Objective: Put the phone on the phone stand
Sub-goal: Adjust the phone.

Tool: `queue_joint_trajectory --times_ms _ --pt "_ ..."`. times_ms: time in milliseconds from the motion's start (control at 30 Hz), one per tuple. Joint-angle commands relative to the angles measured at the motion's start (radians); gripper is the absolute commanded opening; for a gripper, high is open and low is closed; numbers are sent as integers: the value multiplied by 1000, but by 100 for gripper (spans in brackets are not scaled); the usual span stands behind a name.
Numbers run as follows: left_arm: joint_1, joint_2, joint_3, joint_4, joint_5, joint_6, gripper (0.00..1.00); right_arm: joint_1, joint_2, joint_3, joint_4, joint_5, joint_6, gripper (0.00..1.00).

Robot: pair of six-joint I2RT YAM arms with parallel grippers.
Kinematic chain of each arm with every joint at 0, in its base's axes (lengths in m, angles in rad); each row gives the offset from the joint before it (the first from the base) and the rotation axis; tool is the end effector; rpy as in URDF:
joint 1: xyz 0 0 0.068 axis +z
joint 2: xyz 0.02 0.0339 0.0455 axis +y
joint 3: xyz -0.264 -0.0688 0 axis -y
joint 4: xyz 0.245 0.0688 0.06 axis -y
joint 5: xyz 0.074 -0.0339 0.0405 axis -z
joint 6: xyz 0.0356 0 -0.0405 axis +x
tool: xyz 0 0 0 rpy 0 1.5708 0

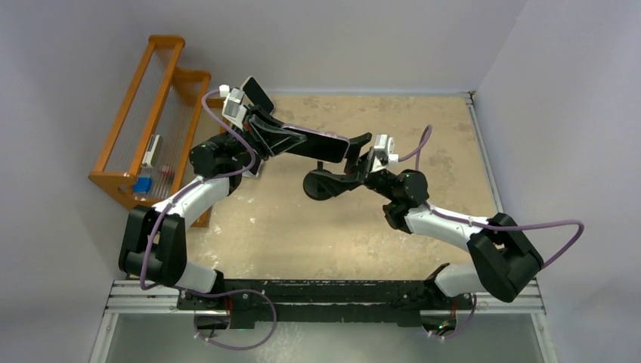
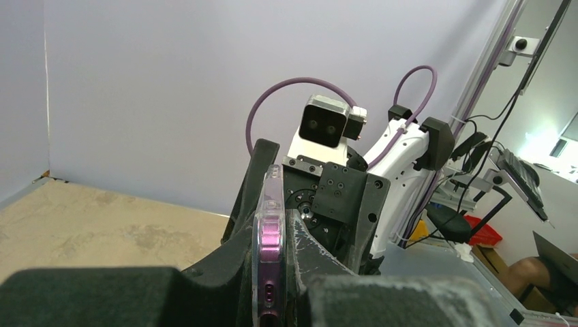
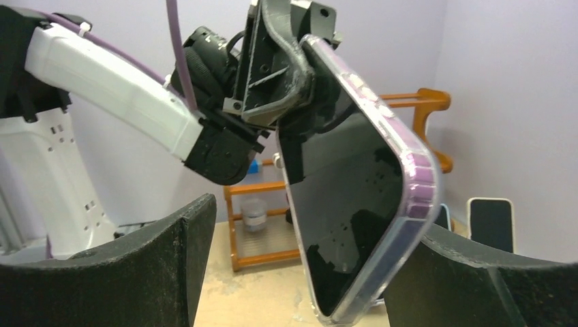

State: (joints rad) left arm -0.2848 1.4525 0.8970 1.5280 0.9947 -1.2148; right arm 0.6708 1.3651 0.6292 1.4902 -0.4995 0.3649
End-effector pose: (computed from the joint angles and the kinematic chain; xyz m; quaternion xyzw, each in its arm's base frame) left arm 0.2615 -0.1077 0.3746 0.2914 0.4359 -0.6752 0.5188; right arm 0.1967 0.1779 0.3240 -0.2828 0.3456 0.5255 0.7242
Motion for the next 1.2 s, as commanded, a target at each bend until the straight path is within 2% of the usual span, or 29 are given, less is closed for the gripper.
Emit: queue_joint_trajectory --times_ms 0,167,400,567,667,733,833,900,933,967,1000,1033,1100,1167 --pt "-8 -40 10 229 -44 -28 0 -2 0 39 65 -90 32 81" --pt "-8 -40 8 230 -43 -26 0 -5 -3 52 36 -85 26 69" --pt "-8 -33 4 229 -36 -28 0 -24 -29 29 46 -43 23 66" --pt "-8 -28 1 229 -33 -31 0 -38 -43 49 2 -38 26 44" --pt "-8 -24 1 229 -32 -31 0 -39 -38 76 -44 -36 23 42" --pt "-10 -20 3 229 -30 -31 0 -40 -31 91 -62 -48 23 30" --pt "-11 -10 4 229 -23 -32 0 -39 -13 118 -94 -59 29 0" --pt "-13 -5 7 228 4 -22 0 -40 -5 134 -114 -54 35 0" --pt "-11 0 9 228 21 -18 5 -39 -7 130 -110 -43 38 0" --pt "-8 8 7 227 30 -17 22 -40 -15 120 -103 -29 42 0" --pt "-3 19 4 228 48 -17 52 -41 -28 110 -106 -12 42 0" --pt "3 31 6 226 75 -11 63 -46 -46 101 -126 -5 33 0" --pt "17 60 14 197 155 30 76 -74 -93 81 -189 -14 8 0" --pt "27 77 5 149 249 112 82 -114 -149 60 -273 -45 -25 0"
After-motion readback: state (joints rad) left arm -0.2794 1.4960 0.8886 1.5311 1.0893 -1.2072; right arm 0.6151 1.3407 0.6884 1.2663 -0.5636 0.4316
